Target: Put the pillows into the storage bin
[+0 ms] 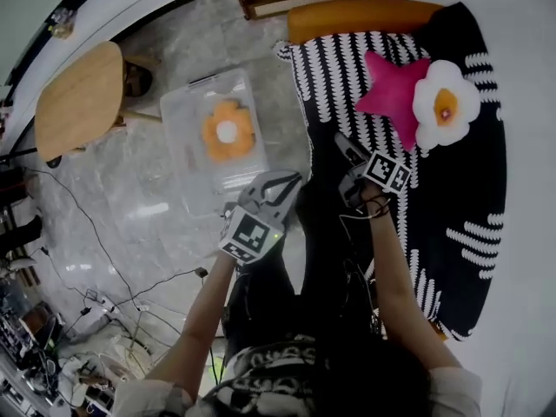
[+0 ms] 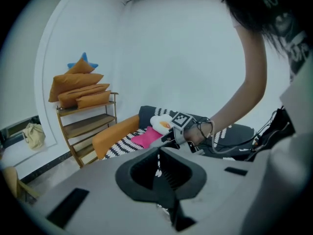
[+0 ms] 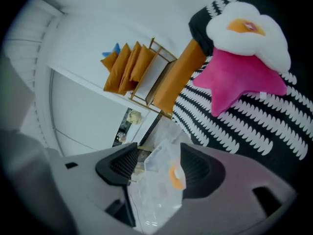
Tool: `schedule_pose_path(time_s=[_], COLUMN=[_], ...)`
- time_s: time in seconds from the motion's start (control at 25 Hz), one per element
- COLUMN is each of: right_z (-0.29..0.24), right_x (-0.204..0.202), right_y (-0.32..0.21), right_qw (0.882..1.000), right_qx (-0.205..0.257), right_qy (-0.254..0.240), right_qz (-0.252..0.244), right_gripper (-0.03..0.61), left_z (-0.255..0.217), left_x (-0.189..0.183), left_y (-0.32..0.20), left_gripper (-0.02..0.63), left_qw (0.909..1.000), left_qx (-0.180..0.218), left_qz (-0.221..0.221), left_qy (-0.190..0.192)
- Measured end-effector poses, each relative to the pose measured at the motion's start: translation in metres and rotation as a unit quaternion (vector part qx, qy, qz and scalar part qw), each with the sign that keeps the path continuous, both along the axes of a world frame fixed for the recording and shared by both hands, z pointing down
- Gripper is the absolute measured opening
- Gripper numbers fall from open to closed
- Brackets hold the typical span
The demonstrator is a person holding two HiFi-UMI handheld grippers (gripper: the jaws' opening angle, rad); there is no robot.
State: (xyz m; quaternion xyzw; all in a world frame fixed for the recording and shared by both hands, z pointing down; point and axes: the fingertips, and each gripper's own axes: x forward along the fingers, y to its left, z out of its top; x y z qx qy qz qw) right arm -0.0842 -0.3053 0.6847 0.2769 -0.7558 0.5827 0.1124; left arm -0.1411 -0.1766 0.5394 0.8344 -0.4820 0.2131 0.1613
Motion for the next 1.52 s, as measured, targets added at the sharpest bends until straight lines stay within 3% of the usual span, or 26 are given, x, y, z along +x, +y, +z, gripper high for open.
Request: schedule_pose_path(time_s=[0.24,0.6,0.76,0.88,1.0,1.08,1.24,1.52], right_z=[0.064,0.165,0.207,0.222,0.223,0.222,0.211,0.155], right_x=[0.058,0.074,0.084,0.091,0.086,0.082,0.073,0.083], right_y=[-0.078,-0.133,-0.149,-0.154,-0.166,-0.173,-0.176,-0.15], right_qw=[0.992,0.977,0.955,0.939,0.946,0.953,0.961,0.958], right_qx=[-0.061,-0.113,-0.15,-0.172,-0.153,-0.145,-0.156,-0.167], right_qy=[-0.021,-0.017,-0.016,-0.026,-0.032,-0.029,-0.021,-0.074], right_qz=[0.111,0.182,0.254,0.297,0.282,0.266,0.229,0.221], right_gripper=[0.284,0.343,0.398,0.4,0.384,0.318,0.245,0.189], left_z=[0.024,0.084,0.102,0.103,0.107,0.11,0.107,0.095], left_x=[0.051,0.055,0.046,0.041,0.04,0.039,0.028,0.005], left_y=[-0.076,-0.135,-0.153,-0.156,-0.154,-0.149,-0.13,-0.095], left_gripper=[0.011,0.011,0.011,0.011,0.011,0.011,0.011,0.011], left_qw=[0.9993,0.9987,0.9983,0.9976,0.9971,0.9969,0.9966,0.9962], left_qx=[-0.014,-0.051,-0.054,-0.06,-0.064,-0.067,-0.072,-0.07], left_qz=[-0.018,-0.003,-0.018,-0.034,-0.04,-0.04,-0.039,-0.05], left_qy=[0.029,-0.004,-0.006,0.001,0.007,0.007,0.005,0.006])
